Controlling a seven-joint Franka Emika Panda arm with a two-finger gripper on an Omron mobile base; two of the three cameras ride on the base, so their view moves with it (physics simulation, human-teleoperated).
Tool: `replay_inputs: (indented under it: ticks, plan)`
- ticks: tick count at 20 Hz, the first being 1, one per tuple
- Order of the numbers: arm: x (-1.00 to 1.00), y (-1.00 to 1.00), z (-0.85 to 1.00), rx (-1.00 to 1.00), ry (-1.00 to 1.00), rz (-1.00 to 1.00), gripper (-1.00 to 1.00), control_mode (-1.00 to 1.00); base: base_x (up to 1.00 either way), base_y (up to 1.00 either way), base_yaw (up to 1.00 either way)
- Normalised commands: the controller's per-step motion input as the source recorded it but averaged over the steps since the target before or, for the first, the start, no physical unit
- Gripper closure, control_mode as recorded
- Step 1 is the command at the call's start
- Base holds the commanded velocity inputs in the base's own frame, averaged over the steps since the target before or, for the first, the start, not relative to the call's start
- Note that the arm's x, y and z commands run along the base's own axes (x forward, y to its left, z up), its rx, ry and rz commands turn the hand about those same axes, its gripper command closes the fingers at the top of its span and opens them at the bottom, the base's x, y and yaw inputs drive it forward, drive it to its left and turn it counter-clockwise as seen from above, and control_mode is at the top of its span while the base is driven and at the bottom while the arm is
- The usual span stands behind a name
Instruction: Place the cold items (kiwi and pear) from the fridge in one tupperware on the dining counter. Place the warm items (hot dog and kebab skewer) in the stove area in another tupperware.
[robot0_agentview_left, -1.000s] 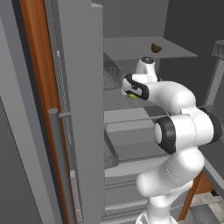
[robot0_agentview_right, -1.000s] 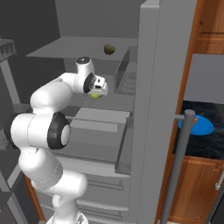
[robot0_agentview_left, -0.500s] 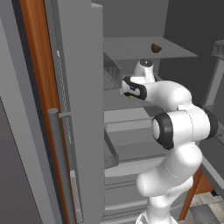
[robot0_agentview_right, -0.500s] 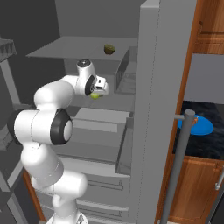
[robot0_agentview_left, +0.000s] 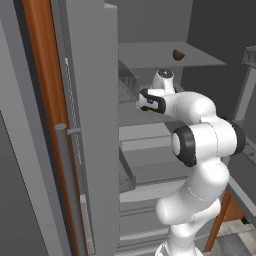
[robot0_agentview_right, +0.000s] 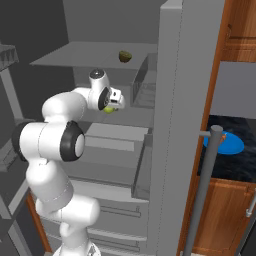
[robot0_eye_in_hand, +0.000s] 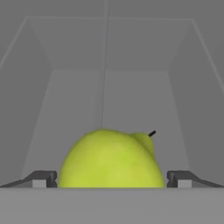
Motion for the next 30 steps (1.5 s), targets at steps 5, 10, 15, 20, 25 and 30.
replay_inputs:
  ticks: [5,10,15,20,25,30]
  plan:
    - [0.07,0.01,-0.33,0.0,-0.03,0.0,-1.0,-1.0,0.0,0.0,0.0]
    - [0.1,0.01,-0.34,0.0,-0.06,0.0,1.0,-1.0,0.0,0.0,0.0]
    - [0.02,0.0,-0.2,0.0,-0.04,0.0,1.0,-1.0,0.0,0.0,0.0]
    - [-0.51,0.0,0.01,0.07,-0.09,0.0,1.0,-1.0,0.0,0.0,0.0]
    - [-0.98,0.0,0.24,0.08,-0.05,0.0,1.0,-1.0,0.0,0.0,0.0]
    - [-0.97,0.0,0.56,0.01,0.0,0.0,1.0,-1.0,0.0,0.0,0.0]
